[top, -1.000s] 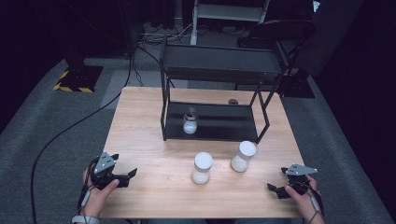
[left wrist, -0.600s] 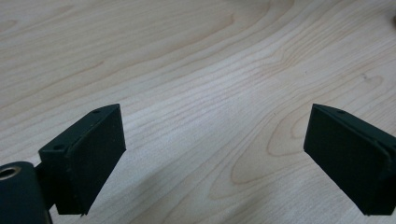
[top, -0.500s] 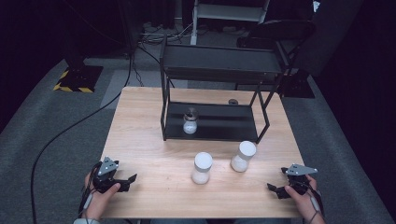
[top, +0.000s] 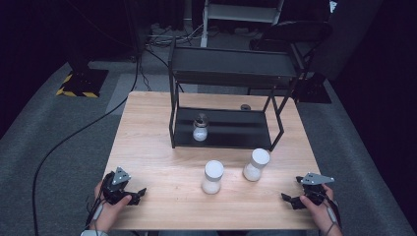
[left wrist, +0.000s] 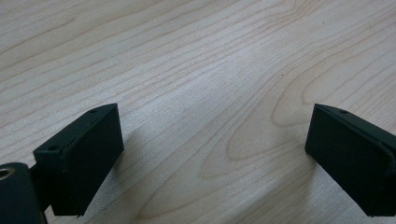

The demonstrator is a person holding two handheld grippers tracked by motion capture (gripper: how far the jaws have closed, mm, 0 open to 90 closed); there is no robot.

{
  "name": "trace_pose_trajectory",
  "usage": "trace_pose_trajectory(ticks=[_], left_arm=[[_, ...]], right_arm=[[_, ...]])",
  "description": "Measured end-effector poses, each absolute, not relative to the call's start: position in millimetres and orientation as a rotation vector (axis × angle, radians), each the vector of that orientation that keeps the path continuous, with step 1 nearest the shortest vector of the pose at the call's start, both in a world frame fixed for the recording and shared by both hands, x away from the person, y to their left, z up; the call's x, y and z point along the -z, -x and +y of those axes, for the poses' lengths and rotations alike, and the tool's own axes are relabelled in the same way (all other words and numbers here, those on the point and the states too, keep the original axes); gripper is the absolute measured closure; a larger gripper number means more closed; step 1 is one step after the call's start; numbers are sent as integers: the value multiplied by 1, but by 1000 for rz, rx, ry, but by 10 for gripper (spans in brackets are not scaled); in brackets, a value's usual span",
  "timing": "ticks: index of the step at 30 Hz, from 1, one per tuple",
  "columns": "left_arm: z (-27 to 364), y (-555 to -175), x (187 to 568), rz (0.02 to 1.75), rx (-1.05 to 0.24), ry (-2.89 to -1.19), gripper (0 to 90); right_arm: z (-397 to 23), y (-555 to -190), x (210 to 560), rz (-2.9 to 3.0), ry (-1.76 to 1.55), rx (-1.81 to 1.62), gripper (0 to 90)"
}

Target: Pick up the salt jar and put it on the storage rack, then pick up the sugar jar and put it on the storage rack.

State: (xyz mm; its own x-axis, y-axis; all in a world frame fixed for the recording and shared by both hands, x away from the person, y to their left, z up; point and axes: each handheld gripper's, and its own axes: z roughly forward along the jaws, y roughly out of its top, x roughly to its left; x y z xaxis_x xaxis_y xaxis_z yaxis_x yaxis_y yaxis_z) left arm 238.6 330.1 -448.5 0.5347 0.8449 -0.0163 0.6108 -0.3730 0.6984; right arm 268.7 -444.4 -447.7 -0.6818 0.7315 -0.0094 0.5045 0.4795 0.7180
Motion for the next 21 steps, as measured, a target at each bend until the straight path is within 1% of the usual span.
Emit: trace_pose_trajectory(ticks=[10, 14, 21], left_arm=[[328, -235, 449, 1195, -466, -2103, 36], [327, -234, 449, 1220, -474, -2091, 30], [326, -234, 449, 1221, -475, -2091, 30]], right_arm=[[-444, -268, 447, 2412, -1050, -1014, 4], [-444, -267, 445, 2414, -1031, -1011, 63], [-443, -263, 436, 2403, -997, -1028, 62]])
